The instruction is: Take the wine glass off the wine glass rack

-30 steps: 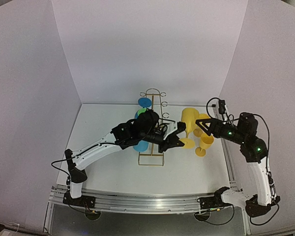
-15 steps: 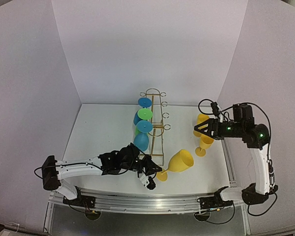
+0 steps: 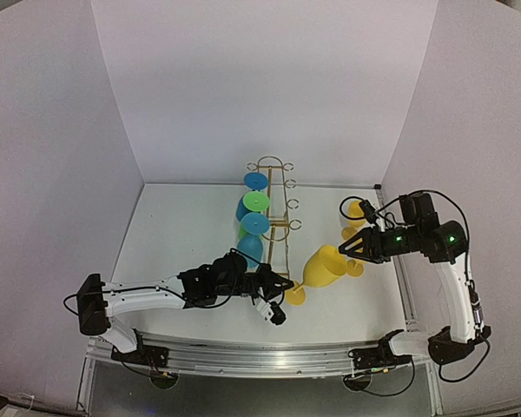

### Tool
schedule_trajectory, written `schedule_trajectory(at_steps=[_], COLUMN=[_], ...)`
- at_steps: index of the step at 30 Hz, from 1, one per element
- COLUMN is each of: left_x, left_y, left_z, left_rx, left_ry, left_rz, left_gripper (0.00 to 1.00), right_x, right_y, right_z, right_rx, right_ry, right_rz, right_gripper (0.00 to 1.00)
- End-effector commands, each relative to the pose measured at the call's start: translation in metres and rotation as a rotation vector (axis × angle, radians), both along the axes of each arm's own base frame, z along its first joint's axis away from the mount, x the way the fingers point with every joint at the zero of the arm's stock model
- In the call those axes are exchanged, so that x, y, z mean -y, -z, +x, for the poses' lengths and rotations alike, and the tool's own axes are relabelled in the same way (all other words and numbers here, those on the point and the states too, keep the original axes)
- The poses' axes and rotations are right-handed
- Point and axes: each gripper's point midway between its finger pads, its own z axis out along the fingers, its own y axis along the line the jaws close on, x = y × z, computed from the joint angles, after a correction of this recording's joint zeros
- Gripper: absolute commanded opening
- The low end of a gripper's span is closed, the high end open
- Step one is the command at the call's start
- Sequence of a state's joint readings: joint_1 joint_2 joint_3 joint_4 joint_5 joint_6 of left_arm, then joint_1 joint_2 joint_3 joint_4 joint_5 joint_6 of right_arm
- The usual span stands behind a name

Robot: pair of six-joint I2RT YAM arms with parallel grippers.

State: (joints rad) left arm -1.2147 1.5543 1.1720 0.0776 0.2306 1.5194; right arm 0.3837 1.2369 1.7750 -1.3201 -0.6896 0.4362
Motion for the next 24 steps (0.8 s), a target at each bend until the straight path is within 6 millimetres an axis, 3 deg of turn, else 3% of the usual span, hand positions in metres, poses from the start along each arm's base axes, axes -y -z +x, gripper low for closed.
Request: schedule_trajectory(at_steps=[1, 6, 11, 16, 17, 20, 21, 24], left_x=[0.014, 0.018, 0.021, 0.02, 0.018, 0.009, 0.005, -0.008], left_y=[-0.032, -0.035, -0.033, -0.031, -0.031, -0.033, -0.034, -0.031], left_z=[0.009, 0.009, 0.011, 0.014, 0.015, 0.01, 0.007, 0.0], left_rx=[-0.034, -0.024, -0.024, -0.039, -0.048, -0.081, -0.095, -0.16], left_ry=[-0.043, -0.036, -0.04, -0.066, -0.073, -0.077, -0.074, -0.072], left_rz=[-0.066, -0.073, -0.066, -0.065, -0.071, -0.082, -0.08, -0.056], left_gripper=[0.0, 0.0, 0.0, 0.02, 0.09, 0.54, 0.64, 0.71], right_x=[-0.006, -0.007, -0.009, 0.004, 0.007, 0.022, 0.031, 0.057], right_y=[0.007, 0.024, 0.026, 0.029, 0.029, 0.034, 0.038, 0.053], right_z=[-0.009, -0.006, -0.002, 0.006, 0.007, 0.011, 0.012, 0.013], right_rx=[-0.014, -0.053, -0.056, -0.013, -0.007, 0.0, -0.007, -0.033], right_ry=[-0.06, -0.059, -0.061, 0.006, 0.023, 0.081, 0.108, 0.162], right_rz=[0.005, -0.033, -0.048, -0.132, -0.155, -0.247, -0.3, -0.47], right_gripper=[0.53, 0.47, 0.01, 0.0, 0.0, 0.0, 0.0, 0.0])
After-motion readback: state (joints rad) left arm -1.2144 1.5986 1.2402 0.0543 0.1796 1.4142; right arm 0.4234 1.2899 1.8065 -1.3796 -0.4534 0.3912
